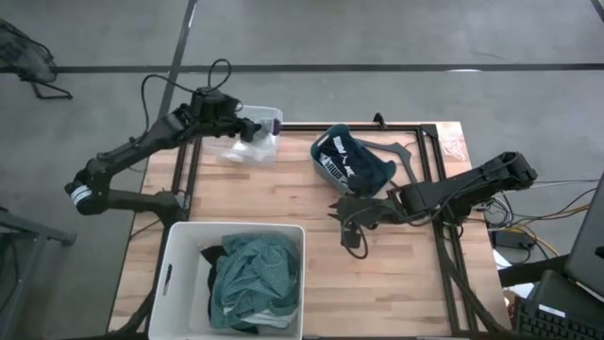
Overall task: Pick & Place Cloths
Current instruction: Put the gray sock into the transparent bin
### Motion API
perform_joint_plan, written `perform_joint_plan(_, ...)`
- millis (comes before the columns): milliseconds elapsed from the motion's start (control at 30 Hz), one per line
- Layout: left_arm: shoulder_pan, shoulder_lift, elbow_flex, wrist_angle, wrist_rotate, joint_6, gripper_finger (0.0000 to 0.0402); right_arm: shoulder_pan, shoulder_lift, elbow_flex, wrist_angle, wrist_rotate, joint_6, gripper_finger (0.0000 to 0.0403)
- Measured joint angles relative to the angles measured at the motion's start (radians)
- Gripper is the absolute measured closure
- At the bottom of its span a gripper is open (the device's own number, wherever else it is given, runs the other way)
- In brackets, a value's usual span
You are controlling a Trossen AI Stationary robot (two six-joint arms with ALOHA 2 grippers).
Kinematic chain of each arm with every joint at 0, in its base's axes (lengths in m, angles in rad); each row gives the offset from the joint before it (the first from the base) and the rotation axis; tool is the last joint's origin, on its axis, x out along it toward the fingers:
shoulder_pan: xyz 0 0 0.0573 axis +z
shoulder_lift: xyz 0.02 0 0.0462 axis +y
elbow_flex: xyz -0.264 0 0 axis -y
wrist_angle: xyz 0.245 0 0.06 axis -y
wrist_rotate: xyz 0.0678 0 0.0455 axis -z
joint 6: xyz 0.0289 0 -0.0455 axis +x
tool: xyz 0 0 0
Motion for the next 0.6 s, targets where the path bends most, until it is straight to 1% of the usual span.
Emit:
perform_joint_plan(33,0.006,0.0,0.003,0.004,0.021,-0.001,0.0188,0.0,0.0,0.0,0.0,0.0,0.0,0.0317)
perform_joint_plan(67,0.012,0.0,0.008,0.009,0.016,0.004,0.0187,0.0,0.0,0.0,0.0,0.0,0.001,0.032)
perform_joint_plan(100,0.015,-0.001,0.01,0.013,-0.015,0.013,0.0186,0.0,0.0,0.0,0.001,0.0,0.002,0.0323)
perform_joint_plan(200,0.032,0.0,0.019,0.01,-0.162,0.035,0.0186,0.0,0.0,0.0,0.002,0.0,0.017,0.0331)
perform_joint_plan(267,0.049,-0.001,0.031,0.0,-0.229,0.047,0.0186,0.0,0.0,0.0,0.003,-0.001,0.019,0.0335)
perform_joint_plan(333,0.059,-0.001,0.038,-0.024,-0.265,0.04,0.0186,0.0,0.0,-0.001,0.003,-0.001,0.019,0.034)
perform_joint_plan(467,0.058,-0.002,0.039,-0.043,-0.255,0.043,0.0186,0.0,0.0,-0.001,0.003,-0.002,0.018,0.0347)
perform_joint_plan(600,0.053,-0.003,0.039,-0.059,-0.214,0.068,0.0186,0.0,0.0,-0.001,0.002,-0.002,0.016,0.0354)
